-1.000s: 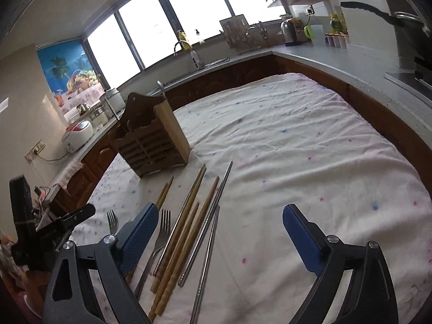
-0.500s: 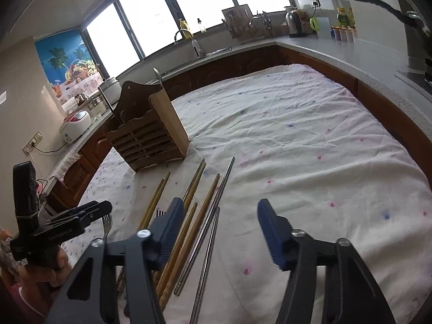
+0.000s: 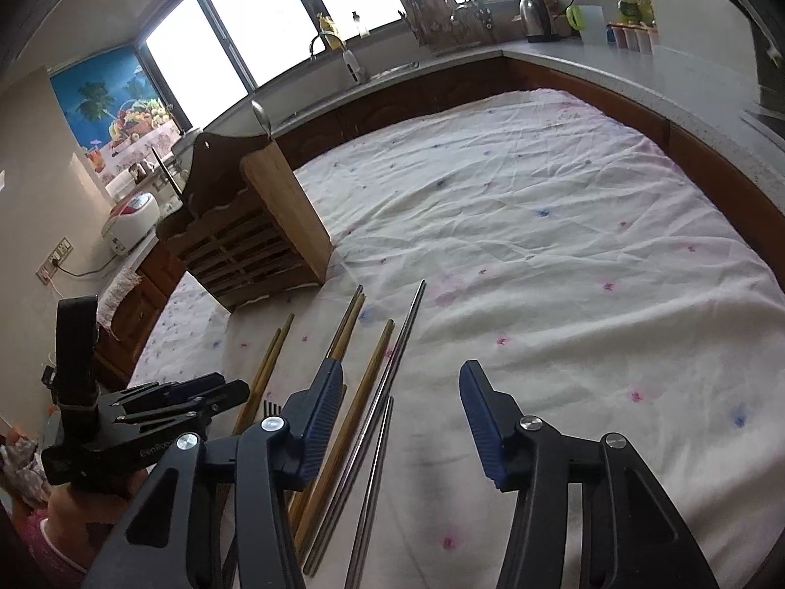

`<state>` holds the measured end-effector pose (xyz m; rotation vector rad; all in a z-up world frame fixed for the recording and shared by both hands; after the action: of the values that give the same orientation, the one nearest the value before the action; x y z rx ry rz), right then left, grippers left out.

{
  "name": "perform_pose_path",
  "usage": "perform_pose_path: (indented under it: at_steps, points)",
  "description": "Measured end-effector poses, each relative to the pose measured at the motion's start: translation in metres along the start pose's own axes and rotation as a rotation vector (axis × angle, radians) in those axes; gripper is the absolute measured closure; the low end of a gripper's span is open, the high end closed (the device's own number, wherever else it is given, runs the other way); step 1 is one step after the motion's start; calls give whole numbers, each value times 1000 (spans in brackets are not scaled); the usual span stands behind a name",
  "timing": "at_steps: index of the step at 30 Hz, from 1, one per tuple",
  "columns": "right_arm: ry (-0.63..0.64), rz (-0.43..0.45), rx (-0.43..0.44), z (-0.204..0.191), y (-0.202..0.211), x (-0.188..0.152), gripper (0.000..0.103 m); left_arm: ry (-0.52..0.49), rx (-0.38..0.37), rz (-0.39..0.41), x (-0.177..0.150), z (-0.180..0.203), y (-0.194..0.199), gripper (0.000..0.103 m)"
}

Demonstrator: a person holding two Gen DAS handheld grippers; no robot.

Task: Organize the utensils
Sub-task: 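Grasp a wooden chopstick with the left tool while the right tool grasps a steel chopstick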

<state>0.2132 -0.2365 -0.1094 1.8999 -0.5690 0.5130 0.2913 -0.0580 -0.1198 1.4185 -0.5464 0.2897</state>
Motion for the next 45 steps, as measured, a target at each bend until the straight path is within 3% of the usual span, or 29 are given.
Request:
perform_pose_path:
  at_steps: [11,16,25,29,30,33,38,45]
  points:
    - [23,-70,-12,-2,-33,6,58,-52,15,-36,2,-2,-19,65]
    - [51,-113,-59,-1,-52,9,79,-58,39,-38,6,3,-22,66]
    - [161,-142,-167,-13,-83,13,80,-63,27,-53,12,5,-26,67]
    - [224,-128,-206,-19,-85,10,85,-79,33,-36,12,9,-27,75]
    - [228,-127,-204,-20,-85,10,91,-81,30,-31,12,11,-27,80]
    - [203,-133,-178,-20,-83,10,96,-107,19,-26,10,17,-26,95]
    - [99,-122,-69,-22,-67,14,98,-64,-14,-31,8,9,-21,98]
    - [89,-65,11,-40,-25,20,98,-15,-78,30,7,0,12,99]
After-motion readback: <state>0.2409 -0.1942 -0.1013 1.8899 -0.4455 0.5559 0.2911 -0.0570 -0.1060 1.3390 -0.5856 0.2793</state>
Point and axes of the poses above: each gripper's, at about its wrist camera, not at the fingertips, and y roughly against the way its jaws point, z to its right, x to its top, the point moved 7 cm from there along -y, roughly the way its jaws point, and after that the axes turned 3 degrees about -y, right-handed, at the moved point
